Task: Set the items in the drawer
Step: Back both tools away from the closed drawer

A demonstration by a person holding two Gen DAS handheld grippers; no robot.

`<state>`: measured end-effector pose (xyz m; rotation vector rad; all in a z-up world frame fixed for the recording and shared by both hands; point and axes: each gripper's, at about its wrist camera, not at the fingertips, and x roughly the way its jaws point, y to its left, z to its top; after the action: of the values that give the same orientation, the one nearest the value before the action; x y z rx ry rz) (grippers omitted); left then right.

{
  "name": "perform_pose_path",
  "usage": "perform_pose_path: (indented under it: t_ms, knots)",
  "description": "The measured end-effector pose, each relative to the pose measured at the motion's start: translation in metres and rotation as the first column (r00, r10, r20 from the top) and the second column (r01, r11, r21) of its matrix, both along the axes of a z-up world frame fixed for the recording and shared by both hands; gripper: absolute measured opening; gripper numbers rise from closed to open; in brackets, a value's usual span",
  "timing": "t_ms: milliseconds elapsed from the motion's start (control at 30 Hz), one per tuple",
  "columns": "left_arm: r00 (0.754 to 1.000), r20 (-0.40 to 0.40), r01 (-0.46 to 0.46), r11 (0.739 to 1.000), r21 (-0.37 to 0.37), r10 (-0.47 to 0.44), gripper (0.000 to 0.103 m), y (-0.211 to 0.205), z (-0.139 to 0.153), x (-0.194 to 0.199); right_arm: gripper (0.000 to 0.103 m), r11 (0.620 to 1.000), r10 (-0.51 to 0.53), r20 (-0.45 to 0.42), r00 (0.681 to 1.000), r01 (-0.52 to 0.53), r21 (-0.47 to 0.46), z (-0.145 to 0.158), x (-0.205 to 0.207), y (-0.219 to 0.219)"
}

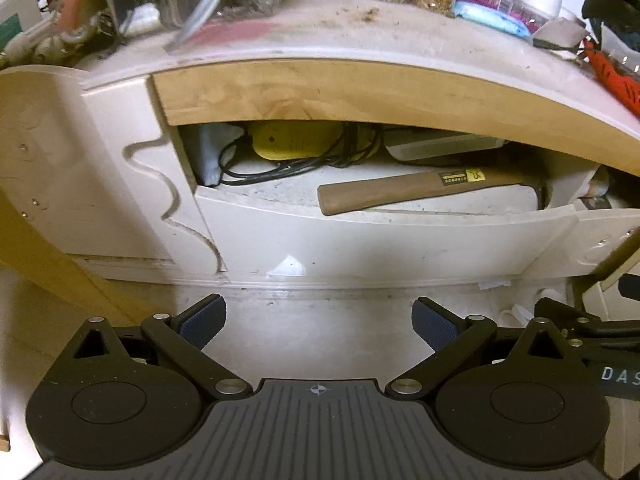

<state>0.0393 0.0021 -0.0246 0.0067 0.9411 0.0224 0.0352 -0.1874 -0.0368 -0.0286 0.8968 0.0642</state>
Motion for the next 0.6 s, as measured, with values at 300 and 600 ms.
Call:
perform_pose_path:
  t_ms: [300,600]
  knots:
    - [0.999,0.044,0.006,1.000,-0.012,-0.005,0.103,0.001,0.019,-0.026,0.103,1.000,-0.007,0.043,0.999,0.006,0.013,0.017,-0.029,-0.008]
    - [0.999,0.040,0.010,1.000,-0.024,-0.009,0.103,-0.001,0.022,-0.040,0.103,1.000,0.001,0.068,0.998,-0.001,0.012,0.024,-0.049,-0.009]
